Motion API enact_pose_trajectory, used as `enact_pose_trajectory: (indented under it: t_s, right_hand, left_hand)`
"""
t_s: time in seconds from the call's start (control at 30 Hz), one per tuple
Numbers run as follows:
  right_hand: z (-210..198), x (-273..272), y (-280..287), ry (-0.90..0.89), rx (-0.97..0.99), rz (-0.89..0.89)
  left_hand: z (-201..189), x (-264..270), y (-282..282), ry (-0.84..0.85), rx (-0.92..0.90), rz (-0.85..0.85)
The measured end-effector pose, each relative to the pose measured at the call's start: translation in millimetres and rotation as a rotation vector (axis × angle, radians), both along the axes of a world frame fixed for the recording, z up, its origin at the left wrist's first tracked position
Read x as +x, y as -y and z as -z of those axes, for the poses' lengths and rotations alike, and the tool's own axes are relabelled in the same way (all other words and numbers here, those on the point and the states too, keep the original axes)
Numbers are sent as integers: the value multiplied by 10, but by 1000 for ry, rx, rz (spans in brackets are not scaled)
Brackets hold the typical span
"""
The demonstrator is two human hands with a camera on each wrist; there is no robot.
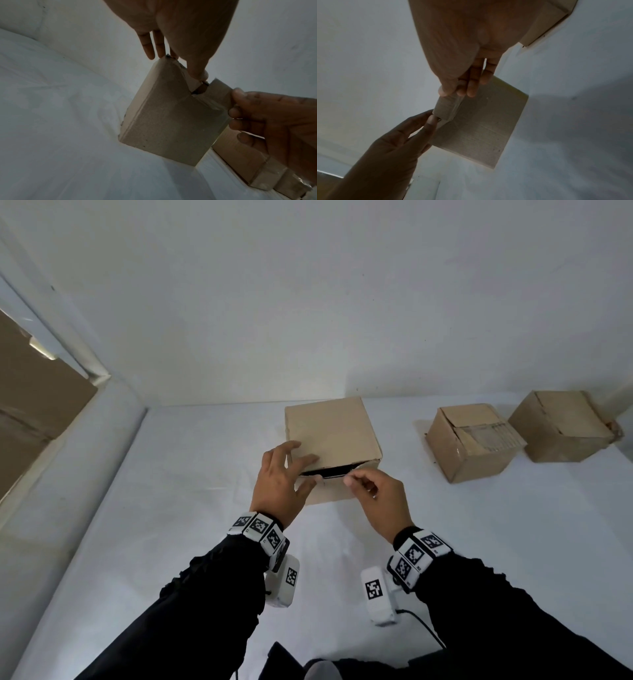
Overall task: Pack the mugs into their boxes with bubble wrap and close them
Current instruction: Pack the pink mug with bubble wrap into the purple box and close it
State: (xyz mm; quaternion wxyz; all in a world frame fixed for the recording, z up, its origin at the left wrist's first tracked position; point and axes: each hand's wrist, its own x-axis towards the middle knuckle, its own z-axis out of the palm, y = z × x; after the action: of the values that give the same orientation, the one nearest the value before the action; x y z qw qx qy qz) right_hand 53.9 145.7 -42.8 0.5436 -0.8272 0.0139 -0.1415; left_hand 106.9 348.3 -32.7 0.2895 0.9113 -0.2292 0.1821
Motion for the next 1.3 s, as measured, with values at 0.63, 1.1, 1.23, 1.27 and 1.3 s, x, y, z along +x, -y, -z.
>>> enact_pose_trajectory:
  t_s: [0.63,1.1,1.23,1.27,1.3]
  right_hand:
    - [-16,160,-258,-9,-74,336]
    - [-20,218,150,213,-594,167]
    - [-104,367,269,231,-656,62]
    - [-123,405,298,219,-632,17]
    - [-139,438,321,201,-581,-25]
  left_hand:
    - [-14,4,2,22,73,5]
    - [-45,84,107,-12,44,-50]
    - [-44,125,97,-5,53,-32]
    - [-44,130,92,-12,46,-32]
    - [-45,135,89,-21,40,-33]
